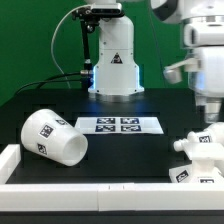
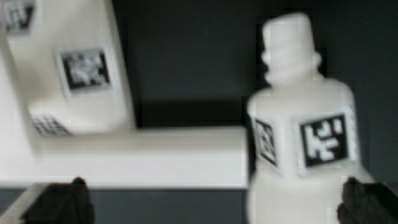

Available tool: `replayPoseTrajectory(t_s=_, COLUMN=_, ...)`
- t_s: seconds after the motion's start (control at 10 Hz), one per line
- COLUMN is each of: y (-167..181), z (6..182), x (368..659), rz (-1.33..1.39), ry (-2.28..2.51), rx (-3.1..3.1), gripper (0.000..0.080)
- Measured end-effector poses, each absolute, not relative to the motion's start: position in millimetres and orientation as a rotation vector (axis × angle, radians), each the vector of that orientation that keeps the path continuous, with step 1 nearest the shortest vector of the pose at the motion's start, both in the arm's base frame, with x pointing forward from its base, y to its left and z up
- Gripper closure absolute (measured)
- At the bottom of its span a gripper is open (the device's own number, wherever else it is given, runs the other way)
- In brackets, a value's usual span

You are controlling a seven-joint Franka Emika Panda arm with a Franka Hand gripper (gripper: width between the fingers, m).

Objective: Assemble lamp

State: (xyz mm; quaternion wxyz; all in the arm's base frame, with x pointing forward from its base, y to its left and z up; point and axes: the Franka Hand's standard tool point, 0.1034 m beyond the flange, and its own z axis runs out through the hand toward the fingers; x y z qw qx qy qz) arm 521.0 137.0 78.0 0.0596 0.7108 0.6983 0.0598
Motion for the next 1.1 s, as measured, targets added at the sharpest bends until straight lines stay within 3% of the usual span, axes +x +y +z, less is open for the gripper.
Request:
replayPoseTrajectory(t_s=0.5, y=137, z=76.7, x=520, rz=0.165, ry=2.182, rx=2.071, gripper=0.0101)
replayPoseTrajectory(t_s=0.9, y=167, z=55.6, x=493, rz=0.064, ry=2.080, rx=2.199, gripper=0.0101)
replayPoseTrajectory(t_s=1.1, y=164, z=57.1, x=496, rz=0.067, ry=2.070, rx=2.207, gripper=0.0101)
